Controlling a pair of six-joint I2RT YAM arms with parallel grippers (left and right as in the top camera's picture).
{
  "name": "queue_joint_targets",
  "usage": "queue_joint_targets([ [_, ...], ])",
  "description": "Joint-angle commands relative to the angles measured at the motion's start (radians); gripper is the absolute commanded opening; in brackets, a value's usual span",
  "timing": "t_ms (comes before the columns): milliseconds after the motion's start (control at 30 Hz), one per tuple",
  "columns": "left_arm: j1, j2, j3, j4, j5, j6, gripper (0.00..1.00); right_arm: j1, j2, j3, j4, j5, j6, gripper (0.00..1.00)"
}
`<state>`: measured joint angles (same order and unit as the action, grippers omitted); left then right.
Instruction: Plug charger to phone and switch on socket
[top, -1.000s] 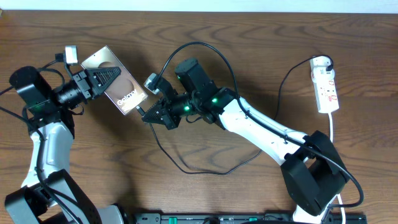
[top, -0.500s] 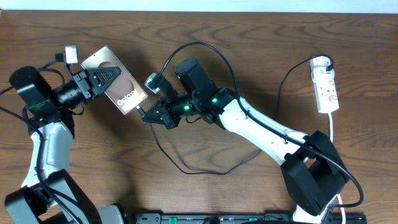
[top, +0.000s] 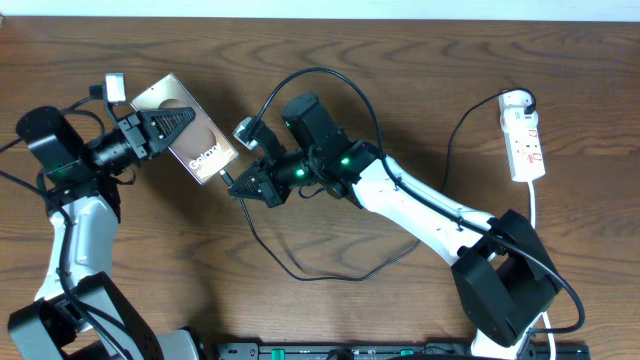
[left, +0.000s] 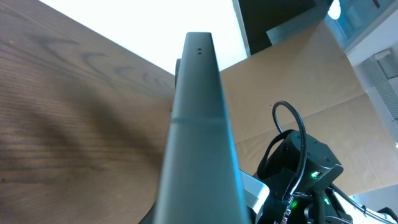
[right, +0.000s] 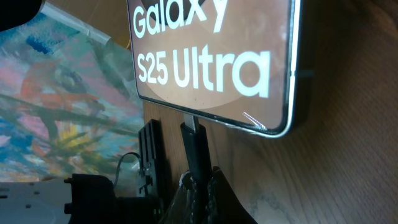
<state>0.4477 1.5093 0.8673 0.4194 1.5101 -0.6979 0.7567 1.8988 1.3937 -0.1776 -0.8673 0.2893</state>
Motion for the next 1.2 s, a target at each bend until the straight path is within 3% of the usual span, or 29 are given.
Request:
queue_joint_targets([
  [0,-0.041,-0.011,0.002,0.0,0.062,0.024,0.08,-0.01,-0.031,0.021,0.02,0.004,0.013,0.01],
  [1167,-0.081,-0.011,-0.037,0.0,0.062,0.063,0.08,-0.011,-0.042,0.033,0.082,0.091,0.074,0.01],
])
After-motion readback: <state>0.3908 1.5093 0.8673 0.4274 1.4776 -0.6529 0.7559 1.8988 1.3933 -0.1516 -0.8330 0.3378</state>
